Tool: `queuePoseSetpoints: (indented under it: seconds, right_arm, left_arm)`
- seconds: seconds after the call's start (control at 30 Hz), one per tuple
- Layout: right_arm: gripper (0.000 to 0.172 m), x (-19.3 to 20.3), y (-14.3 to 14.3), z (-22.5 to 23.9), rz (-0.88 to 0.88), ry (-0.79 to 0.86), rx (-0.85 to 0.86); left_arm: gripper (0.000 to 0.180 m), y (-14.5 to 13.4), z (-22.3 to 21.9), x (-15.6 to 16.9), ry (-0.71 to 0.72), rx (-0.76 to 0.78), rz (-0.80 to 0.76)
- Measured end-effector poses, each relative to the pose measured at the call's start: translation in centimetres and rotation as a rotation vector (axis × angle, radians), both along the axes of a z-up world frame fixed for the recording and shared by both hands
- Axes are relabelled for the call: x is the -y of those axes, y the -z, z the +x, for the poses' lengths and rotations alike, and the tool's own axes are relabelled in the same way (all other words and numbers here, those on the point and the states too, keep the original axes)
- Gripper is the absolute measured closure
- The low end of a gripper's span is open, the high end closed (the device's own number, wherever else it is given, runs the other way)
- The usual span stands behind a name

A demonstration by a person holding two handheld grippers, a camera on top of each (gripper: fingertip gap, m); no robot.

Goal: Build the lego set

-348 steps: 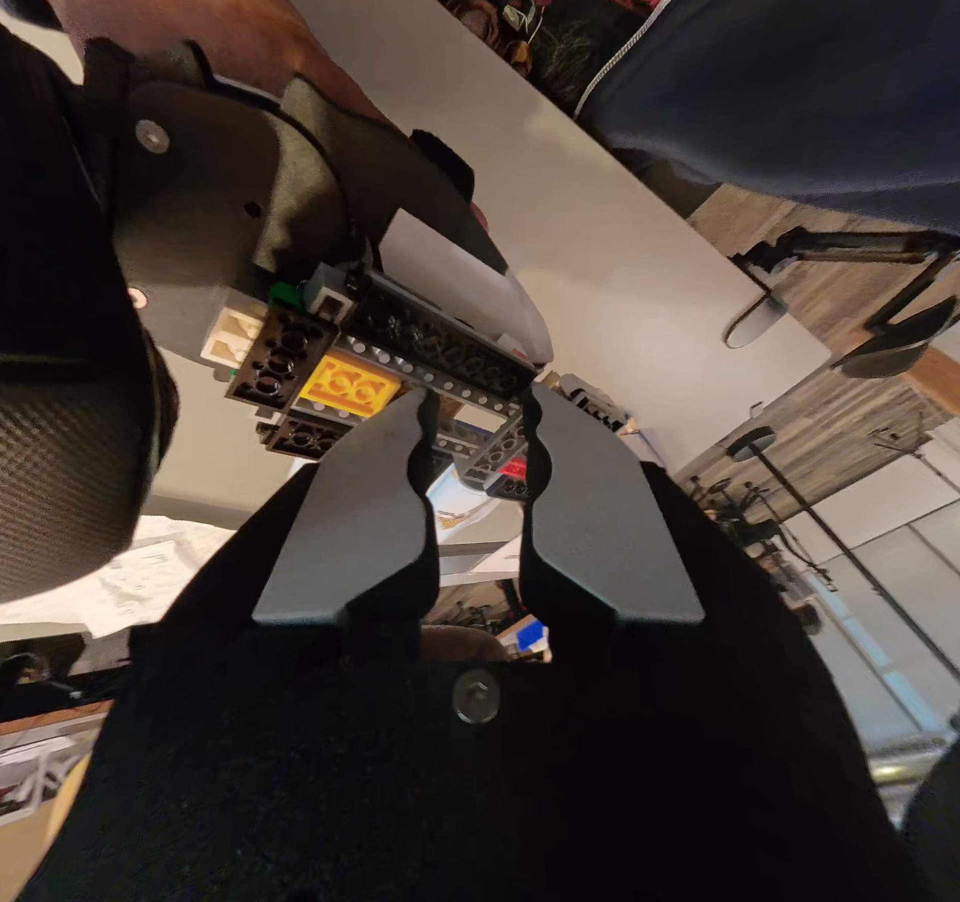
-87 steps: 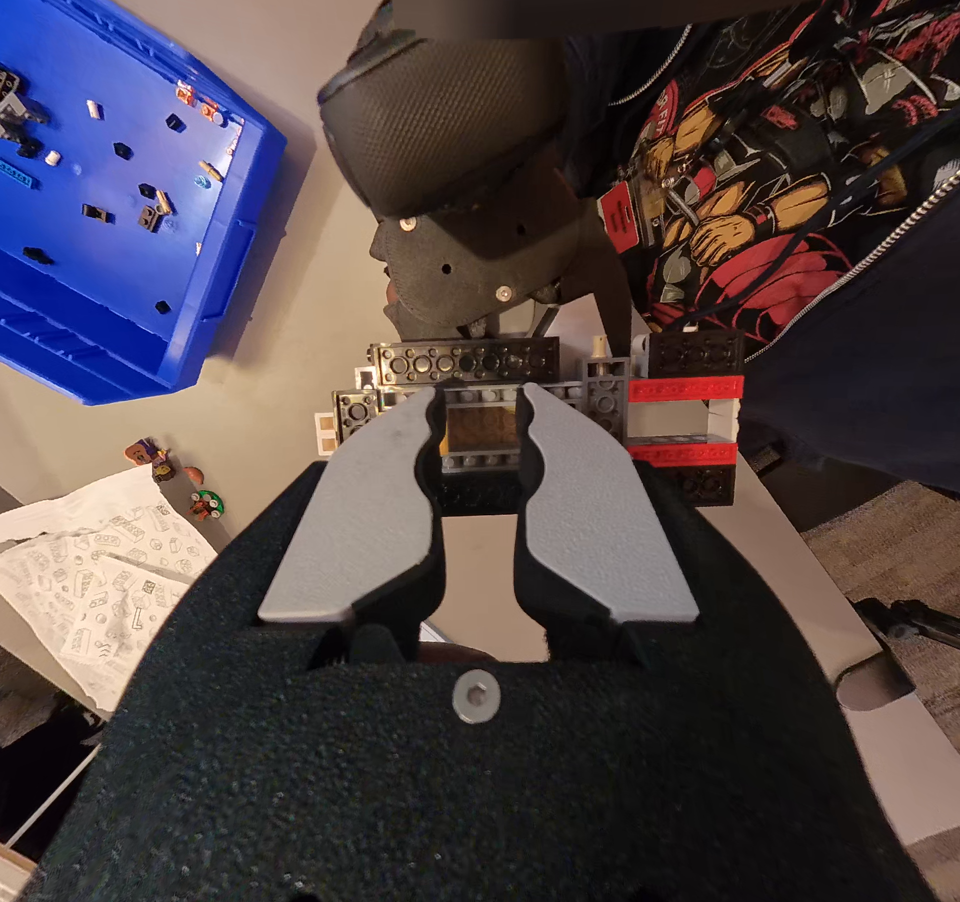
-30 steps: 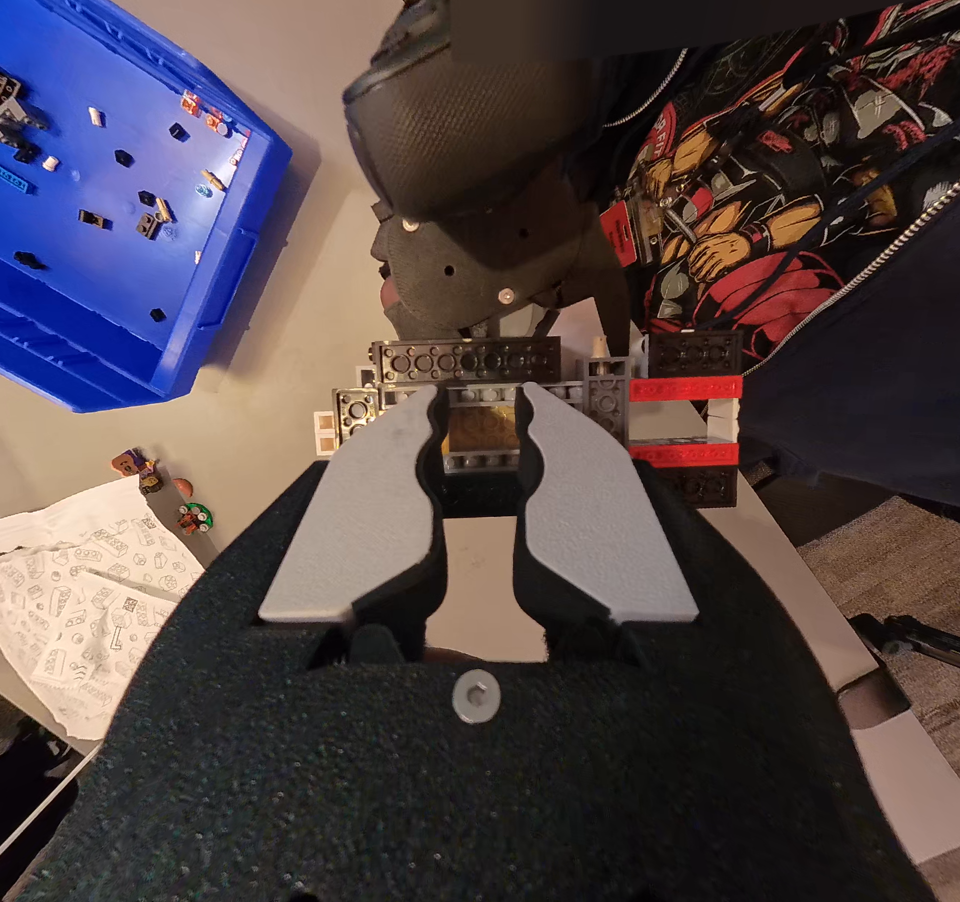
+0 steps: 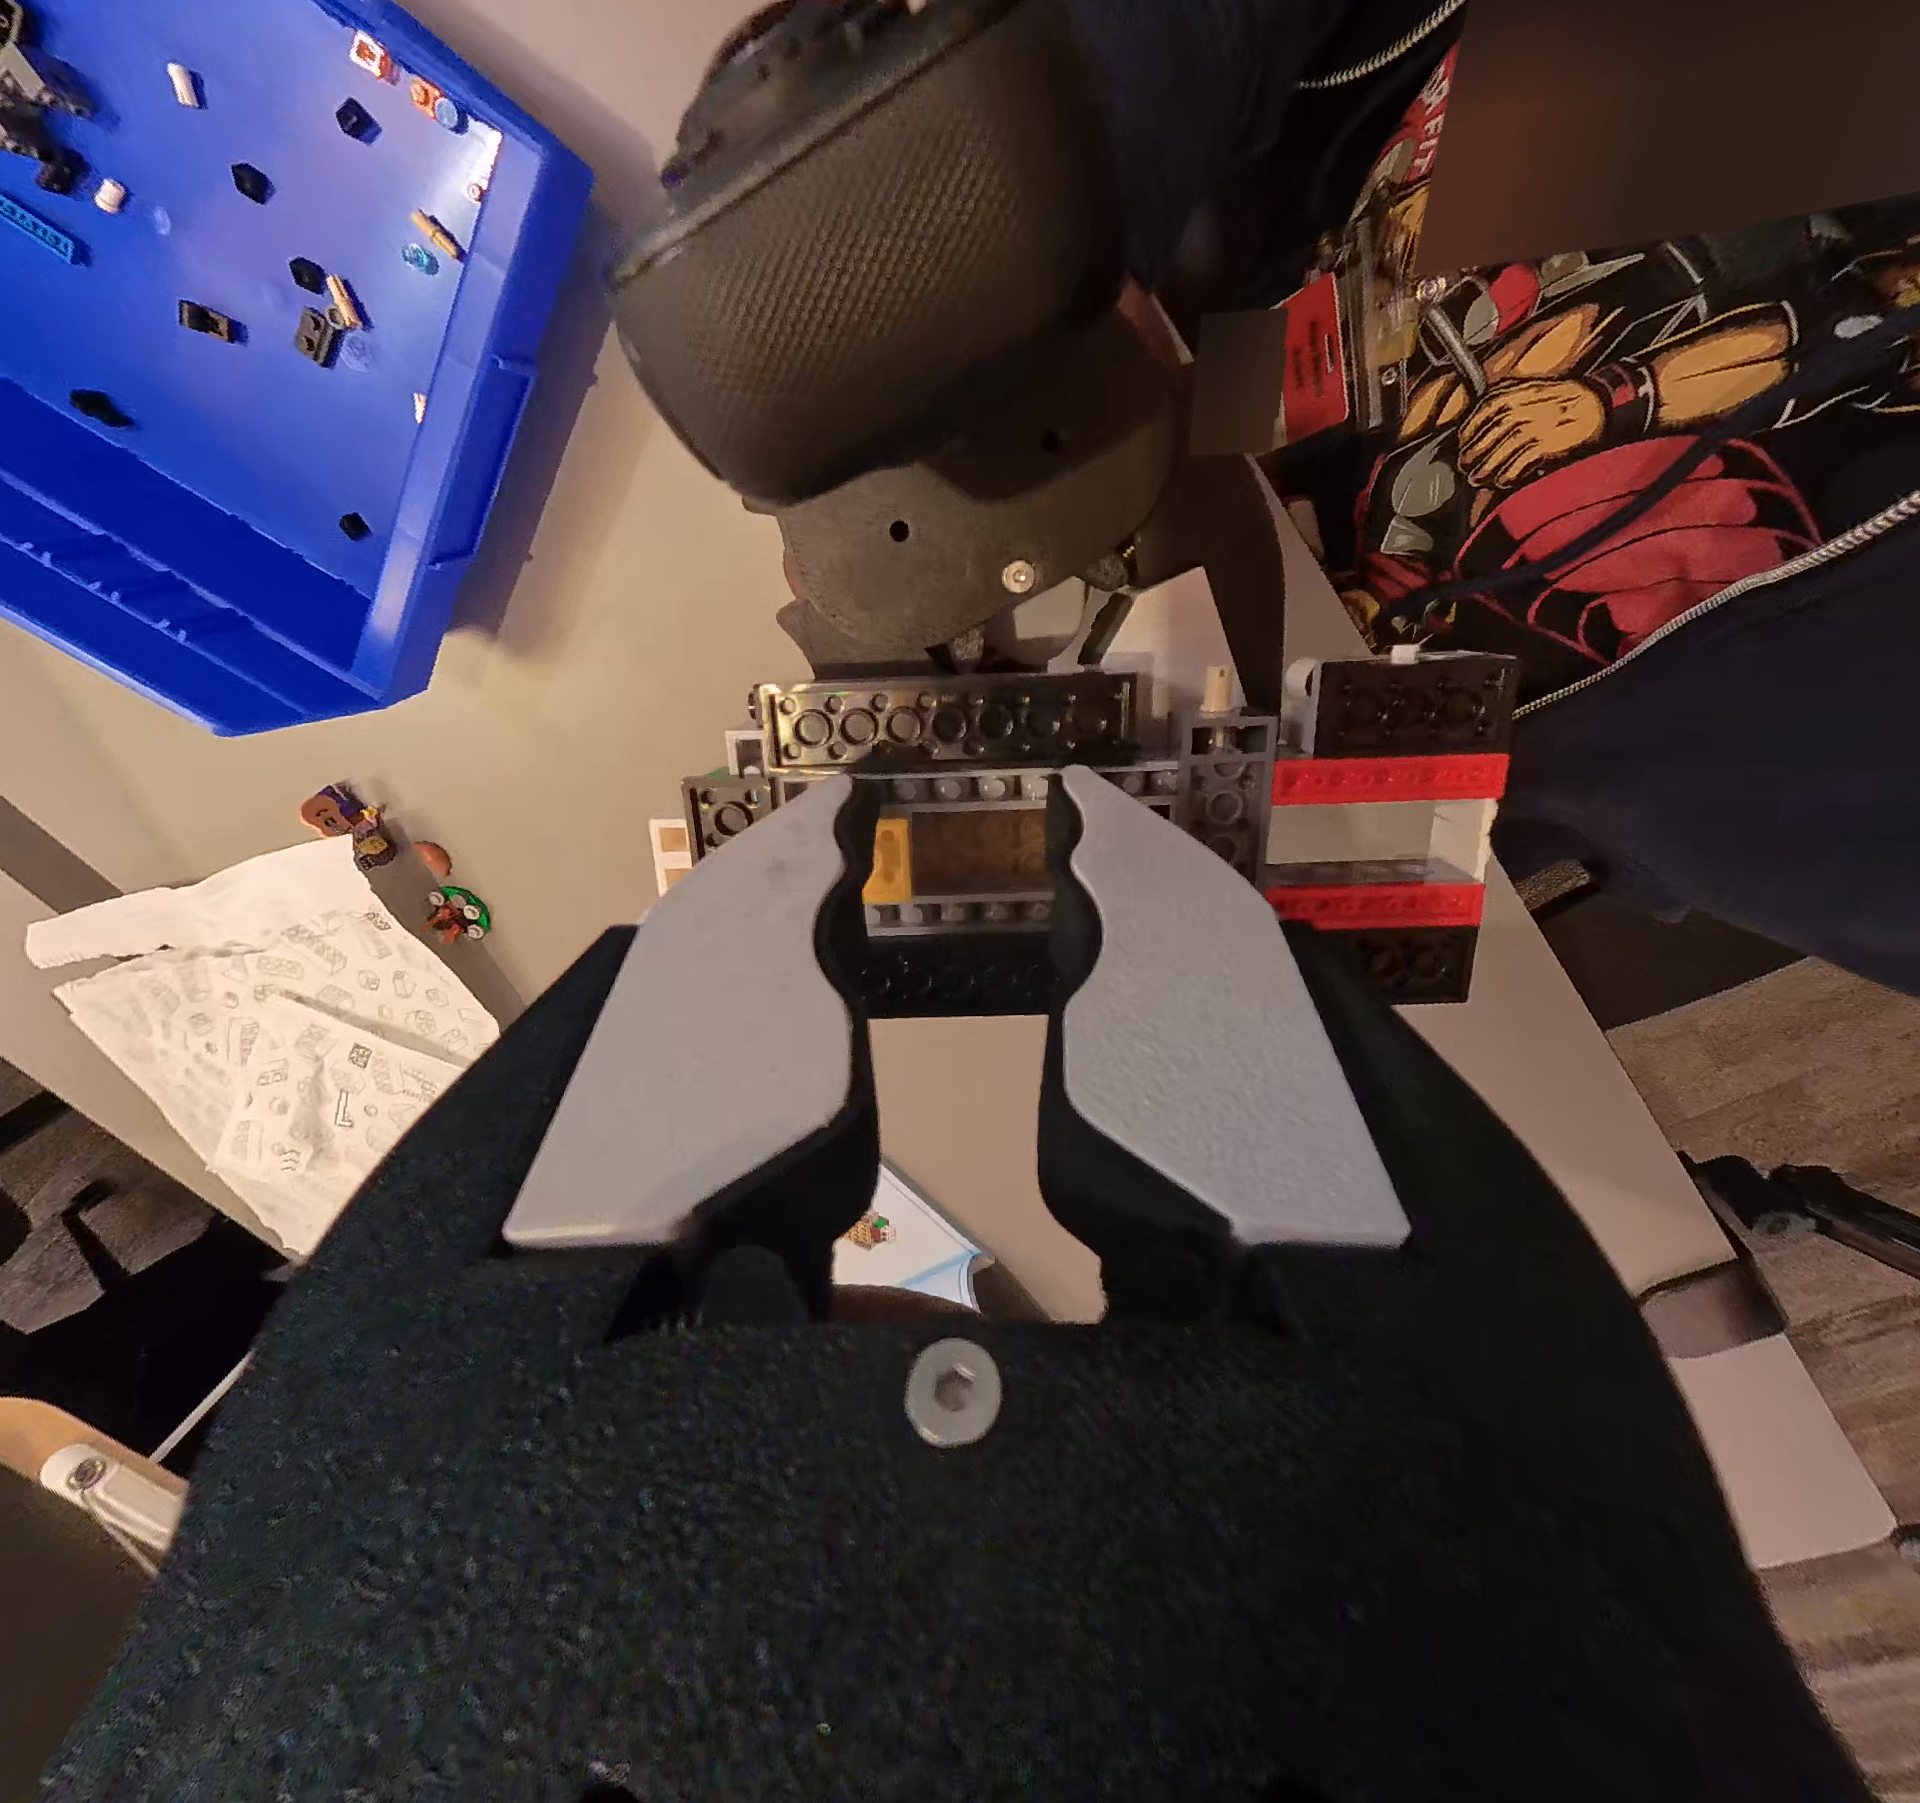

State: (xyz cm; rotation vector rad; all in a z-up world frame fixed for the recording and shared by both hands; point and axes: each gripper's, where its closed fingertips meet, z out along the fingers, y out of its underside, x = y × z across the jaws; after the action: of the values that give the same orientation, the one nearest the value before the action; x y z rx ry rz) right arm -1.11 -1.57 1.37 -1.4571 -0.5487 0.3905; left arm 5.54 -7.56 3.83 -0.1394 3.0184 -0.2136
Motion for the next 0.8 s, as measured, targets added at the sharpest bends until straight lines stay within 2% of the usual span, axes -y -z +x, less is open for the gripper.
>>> queuePoseSetpoints:
  seconds: [0.23,0.4,0.53,0.8]
  right_arm:
    - [0.088,-0.12,0.47,0.19,-0.011,0.011,0.014]
    - [0.091,0.08,0.12,0.38,0.000,0.006,0.000]
    - [0.087,-0.28,0.79,0.59,-0.030,0.020,0.010]
    - [0.085,-0.34,0.39,0.43,-0.006,0.036,-0.002]
  left_arm:
    - [0.155,0.45,-0.25,-0.04,0.001,-0.027,0.014]
    - [0.155,0.29,0.02,0.20,-0.016,-0.031,-0.036]
    - [0.155,0.77,0.17,-0.19,-0.018,-0.039,-0.025]
    - [0.156,0.69,0.33,0.32,-0.030,-0.038,-0.087]
